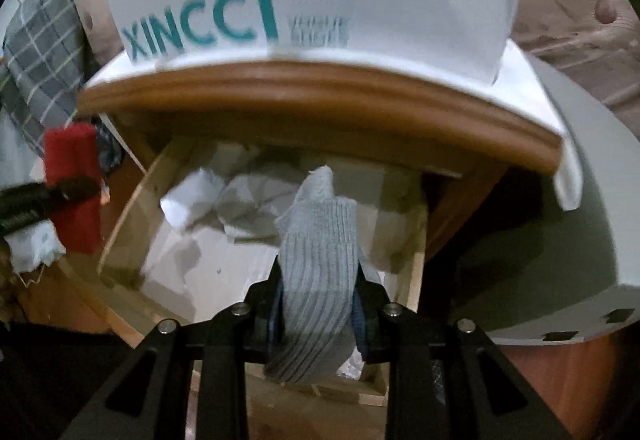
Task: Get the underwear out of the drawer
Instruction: 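Lift the grey knit sock with the right gripper toward the shoe box, then carry the grey knit sock into the shoe box and open the right gripper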
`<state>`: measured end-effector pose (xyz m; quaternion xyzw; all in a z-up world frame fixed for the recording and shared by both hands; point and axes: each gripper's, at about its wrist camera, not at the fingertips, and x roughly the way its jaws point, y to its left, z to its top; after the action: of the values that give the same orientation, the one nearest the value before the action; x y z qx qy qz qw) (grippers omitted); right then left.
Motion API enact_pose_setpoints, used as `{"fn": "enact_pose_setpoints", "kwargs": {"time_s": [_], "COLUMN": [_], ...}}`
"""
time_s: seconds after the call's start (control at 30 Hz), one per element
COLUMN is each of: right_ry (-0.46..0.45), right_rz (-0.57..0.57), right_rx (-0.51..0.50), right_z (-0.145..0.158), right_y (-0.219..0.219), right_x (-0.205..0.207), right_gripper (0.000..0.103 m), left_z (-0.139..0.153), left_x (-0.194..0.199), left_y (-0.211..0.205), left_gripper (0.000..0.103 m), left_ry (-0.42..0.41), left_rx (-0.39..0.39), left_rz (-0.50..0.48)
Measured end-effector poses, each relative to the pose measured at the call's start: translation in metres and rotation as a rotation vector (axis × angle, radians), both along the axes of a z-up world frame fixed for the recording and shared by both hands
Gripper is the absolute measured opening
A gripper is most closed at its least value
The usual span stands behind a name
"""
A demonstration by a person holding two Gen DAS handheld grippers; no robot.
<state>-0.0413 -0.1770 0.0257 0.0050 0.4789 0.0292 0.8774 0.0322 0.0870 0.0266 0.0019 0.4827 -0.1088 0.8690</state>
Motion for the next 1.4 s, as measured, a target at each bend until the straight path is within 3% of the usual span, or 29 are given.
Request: {"fn": "enact_pose_setpoints", "kwargs": {"time_s": [0.57,0.87,1.1,1.4], "right_ry": [-0.182,-0.295,-0.265,-0.157], "right_rz": [0.021,0.014,-0.012,-0.075], "right_rx": [-0.073,-0.114,-0.156,-0.212], "right_z": [0.134,0.217,0.22,0.172], "right_y": [-0.012,-0.021,-0.017,-0.024], "right_x": [-0.009,0.033,0.09,0.141], "right_gripper": [0.028,0.028,0.028,0.028], "left_z": [0.002,0.003,0.004,0.008], "left_x": [-0.002,-0.003,-0.002,-0.002], "left_y": [-0.005,-0.005,-0.005,-0.002], "left_gripper": [0.029,0.029,0.029,0.029], "left_ry": [-0.035,-0.041,-0.043,-0.052], "left_rx": [0.068,0.071,0.072,0.064], "left_rz": [0.002,0.004,0.004,0.005]}}
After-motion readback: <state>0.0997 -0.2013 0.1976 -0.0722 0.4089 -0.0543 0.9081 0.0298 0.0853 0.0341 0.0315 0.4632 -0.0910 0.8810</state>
